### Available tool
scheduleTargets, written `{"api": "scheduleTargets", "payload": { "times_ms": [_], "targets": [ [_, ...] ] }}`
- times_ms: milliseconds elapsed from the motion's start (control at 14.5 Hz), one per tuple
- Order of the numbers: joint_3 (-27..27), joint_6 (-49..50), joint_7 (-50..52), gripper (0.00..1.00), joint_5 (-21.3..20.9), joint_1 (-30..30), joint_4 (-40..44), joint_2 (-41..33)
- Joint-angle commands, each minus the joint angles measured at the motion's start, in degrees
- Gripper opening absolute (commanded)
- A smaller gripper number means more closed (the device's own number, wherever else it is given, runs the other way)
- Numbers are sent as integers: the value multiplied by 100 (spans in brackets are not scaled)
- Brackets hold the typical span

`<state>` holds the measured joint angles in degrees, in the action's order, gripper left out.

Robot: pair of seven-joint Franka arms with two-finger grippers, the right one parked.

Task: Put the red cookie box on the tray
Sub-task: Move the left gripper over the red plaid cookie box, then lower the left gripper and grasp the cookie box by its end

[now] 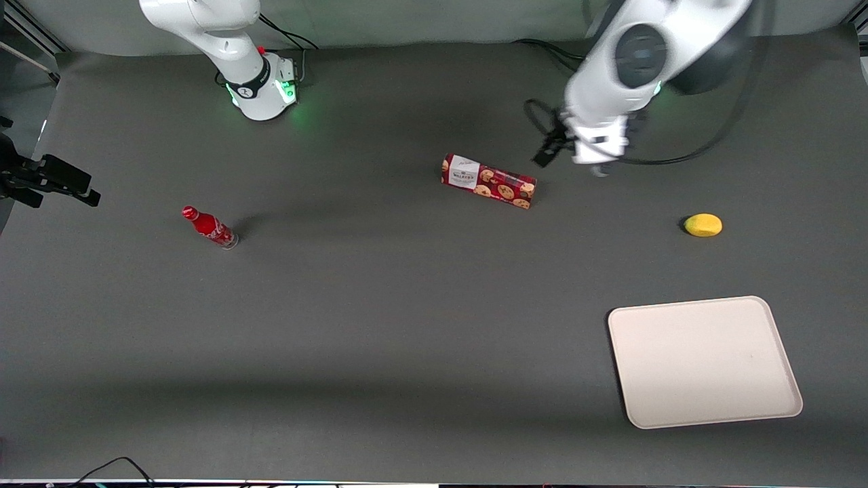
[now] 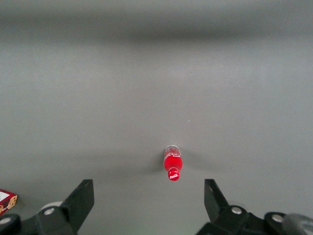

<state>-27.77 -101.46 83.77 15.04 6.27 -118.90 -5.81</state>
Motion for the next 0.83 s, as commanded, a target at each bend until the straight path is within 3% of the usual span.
{"api": "scheduleTargets", "payload": {
  "times_ms": [0, 138, 414, 621, 759],
  "targets": [
    [-763, -1653, 938, 100, 96, -30, -1229, -175],
    [-1072, -2489, 1263, 100, 17, -21, -1669, 61],
    [-1221, -3149, 1649, 100, -369, -12, -1899, 360],
    [-1293, -3599, 2440, 100, -1596, -21, -1961, 939],
    [-1293, -3862, 2696, 100, -1977, -3, -1961, 1212]
  ]
}}
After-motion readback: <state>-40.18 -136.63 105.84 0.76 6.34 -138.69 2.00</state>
